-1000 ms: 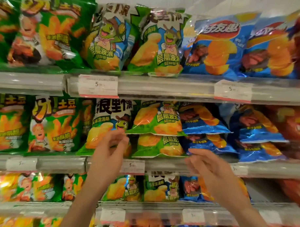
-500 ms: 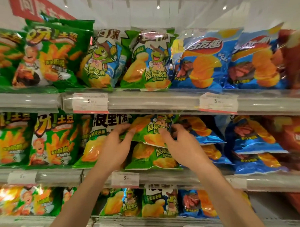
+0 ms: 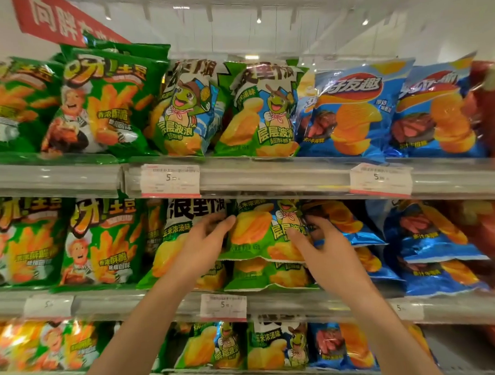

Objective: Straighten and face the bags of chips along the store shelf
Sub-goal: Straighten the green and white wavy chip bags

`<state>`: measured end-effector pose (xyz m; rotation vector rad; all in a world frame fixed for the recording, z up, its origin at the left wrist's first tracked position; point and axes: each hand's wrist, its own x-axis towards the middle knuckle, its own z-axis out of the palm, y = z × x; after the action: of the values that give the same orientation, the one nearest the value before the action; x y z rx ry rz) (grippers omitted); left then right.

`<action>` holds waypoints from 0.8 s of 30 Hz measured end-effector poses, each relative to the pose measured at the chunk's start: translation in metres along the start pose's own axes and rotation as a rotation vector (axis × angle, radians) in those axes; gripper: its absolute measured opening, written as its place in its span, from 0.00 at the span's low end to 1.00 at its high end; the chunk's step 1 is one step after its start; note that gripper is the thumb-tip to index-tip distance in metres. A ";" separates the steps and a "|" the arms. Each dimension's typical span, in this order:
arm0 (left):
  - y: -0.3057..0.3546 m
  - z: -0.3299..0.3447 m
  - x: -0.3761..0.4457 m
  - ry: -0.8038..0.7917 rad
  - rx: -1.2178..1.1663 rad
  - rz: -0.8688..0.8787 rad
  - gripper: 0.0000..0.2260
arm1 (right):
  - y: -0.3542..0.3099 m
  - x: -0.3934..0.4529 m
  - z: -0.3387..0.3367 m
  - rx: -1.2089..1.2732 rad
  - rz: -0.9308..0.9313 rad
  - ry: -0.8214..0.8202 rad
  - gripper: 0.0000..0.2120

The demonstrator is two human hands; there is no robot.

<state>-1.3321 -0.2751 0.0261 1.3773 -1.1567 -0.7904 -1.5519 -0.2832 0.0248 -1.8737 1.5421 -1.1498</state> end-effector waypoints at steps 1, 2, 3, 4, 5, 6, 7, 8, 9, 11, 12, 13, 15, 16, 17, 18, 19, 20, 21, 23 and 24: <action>0.003 0.001 0.002 -0.021 0.002 -0.016 0.19 | 0.001 -0.004 -0.002 0.028 0.013 -0.016 0.31; 0.007 0.003 0.003 -0.035 0.013 -0.024 0.21 | 0.002 -0.008 -0.004 0.056 0.022 -0.040 0.31; 0.010 0.004 0.004 -0.048 0.032 -0.028 0.22 | 0.002 -0.012 -0.006 0.077 0.025 -0.068 0.31; 0.013 0.006 0.004 -0.061 0.044 -0.024 0.24 | 0.003 -0.017 -0.008 0.091 0.025 -0.096 0.31; 0.014 0.008 0.003 -0.080 0.044 -0.016 0.26 | 0.004 -0.021 -0.010 0.099 0.026 -0.125 0.31; 0.015 0.010 0.002 -0.098 0.037 -0.005 0.28 | 0.004 -0.024 -0.012 0.107 0.031 -0.158 0.31; 0.014 0.010 0.000 -0.113 0.036 -0.001 0.30 | 0.005 -0.027 -0.014 0.117 0.035 -0.193 0.31; 0.012 0.010 -0.003 -0.123 0.040 -0.001 0.32 | 0.006 -0.029 -0.014 0.132 0.038 -0.226 0.31; 0.011 0.009 -0.007 -0.137 0.046 -0.008 0.35 | 0.006 -0.030 -0.014 0.151 0.038 -0.259 0.32; 0.009 0.003 -0.018 -0.167 0.047 -0.025 0.41 | 0.005 -0.033 -0.011 0.184 0.034 -0.323 0.34; 0.008 -0.001 -0.022 -0.158 0.045 -0.027 0.42 | 0.004 -0.033 -0.008 0.195 0.027 -0.350 0.34; 0.007 -0.006 -0.026 -0.133 0.040 -0.025 0.42 | 0.002 -0.034 -0.005 0.202 0.016 -0.371 0.34; 0.002 -0.021 -0.031 -0.070 0.021 -0.024 0.41 | -0.006 -0.036 0.005 0.186 -0.007 -0.411 0.32; -0.001 -0.030 -0.033 -0.041 0.003 -0.031 0.40 | -0.011 -0.037 0.010 0.164 -0.017 -0.440 0.32; -0.004 -0.039 -0.035 -0.015 -0.011 -0.036 0.39 | -0.016 -0.037 0.016 0.139 -0.029 -0.467 0.32; -0.007 -0.046 -0.037 0.015 -0.023 -0.028 0.35 | -0.022 -0.036 0.021 0.112 -0.038 -0.478 0.33; -0.010 -0.054 -0.040 0.038 -0.032 -0.013 0.31 | -0.027 -0.035 0.024 0.084 -0.052 -0.461 0.33; -0.012 -0.060 -0.041 0.056 -0.039 -0.004 0.29 | -0.031 -0.031 0.028 0.055 -0.072 -0.417 0.32; -0.015 -0.066 -0.042 0.067 -0.040 0.000 0.28 | -0.034 -0.024 0.031 0.022 -0.098 -0.360 0.30; -0.017 -0.074 -0.041 0.081 -0.045 -0.013 0.29 | -0.036 -0.004 0.042 -0.083 -0.171 -0.232 0.26; -0.017 -0.075 -0.041 0.087 -0.046 -0.015 0.29 | -0.035 0.009 0.050 -0.170 -0.212 -0.174 0.25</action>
<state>-1.2702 -0.2141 0.0148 1.3703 -1.0562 -0.7562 -1.4910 -0.2901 0.0275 -2.2307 1.4100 -0.9354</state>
